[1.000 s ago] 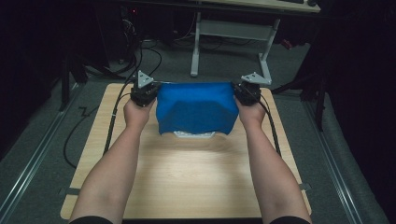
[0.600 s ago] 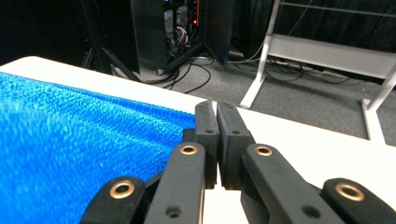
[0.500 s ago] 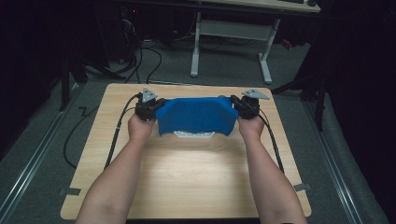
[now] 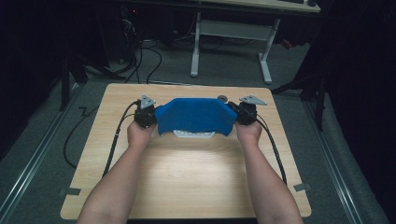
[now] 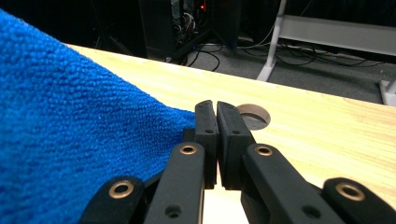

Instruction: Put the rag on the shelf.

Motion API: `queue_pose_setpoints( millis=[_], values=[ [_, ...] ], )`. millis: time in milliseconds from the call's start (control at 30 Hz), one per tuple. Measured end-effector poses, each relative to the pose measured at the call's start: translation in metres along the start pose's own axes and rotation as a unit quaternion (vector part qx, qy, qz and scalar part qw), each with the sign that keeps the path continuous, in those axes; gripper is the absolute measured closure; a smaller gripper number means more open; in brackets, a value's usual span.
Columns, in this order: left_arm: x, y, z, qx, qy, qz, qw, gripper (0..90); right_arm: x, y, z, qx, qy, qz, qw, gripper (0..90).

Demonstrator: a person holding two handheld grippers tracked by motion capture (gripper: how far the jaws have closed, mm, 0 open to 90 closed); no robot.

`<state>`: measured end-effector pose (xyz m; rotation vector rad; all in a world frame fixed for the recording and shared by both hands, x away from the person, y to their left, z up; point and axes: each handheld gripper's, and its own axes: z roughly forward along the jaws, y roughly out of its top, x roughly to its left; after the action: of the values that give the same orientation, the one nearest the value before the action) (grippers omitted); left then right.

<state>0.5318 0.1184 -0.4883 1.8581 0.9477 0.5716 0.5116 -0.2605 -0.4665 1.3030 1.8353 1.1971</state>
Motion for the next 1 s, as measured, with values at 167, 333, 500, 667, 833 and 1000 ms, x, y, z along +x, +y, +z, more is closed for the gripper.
queue_pose_setpoints(
  millis=[167, 333, 500, 667, 833, 1000],
  values=[
    [-0.001, -0.004, 0.001, 0.001, -0.004, -0.006, 1.0, 87.0, -0.001, -0.004, -0.001, 0.003, -0.003, -0.001, 1.0, 88.4],
    [-0.003, -0.011, 0.005, 0.007, -0.01, -0.017, 0.9998, 85.9, -0.004, -0.013, 0.0, 0.01, -0.004, 0.005, 0.9999, 88.1],
    [-0.002, -0.009, 0.003, -0.001, -0.008, -0.024, 0.9997, 74.2, -0.005, -0.01, -0.004, 0.003, -0.009, 0.007, 0.9999, 79.7],
    [0.001, -0.003, -0.005, -0.012, 0.004, -0.031, 0.9995, 63.3, -0.01, -0.003, -0.012, -0.013, -0.017, 0.013, 0.9997, 74.2],
    [0.003, 0.003, -0.015, -0.021, 0.019, -0.027, 0.9993, 56.8, -0.013, 0.002, -0.02, -0.021, -0.023, 0.016, 0.9994, 70.8],
    [0.009, 0.009, -0.027, -0.02, 0.036, -0.03, 0.9987, 51.6, -0.016, 0.008, -0.03, -0.026, -0.03, 0.013, 0.9991, 67.8]
  ],
)
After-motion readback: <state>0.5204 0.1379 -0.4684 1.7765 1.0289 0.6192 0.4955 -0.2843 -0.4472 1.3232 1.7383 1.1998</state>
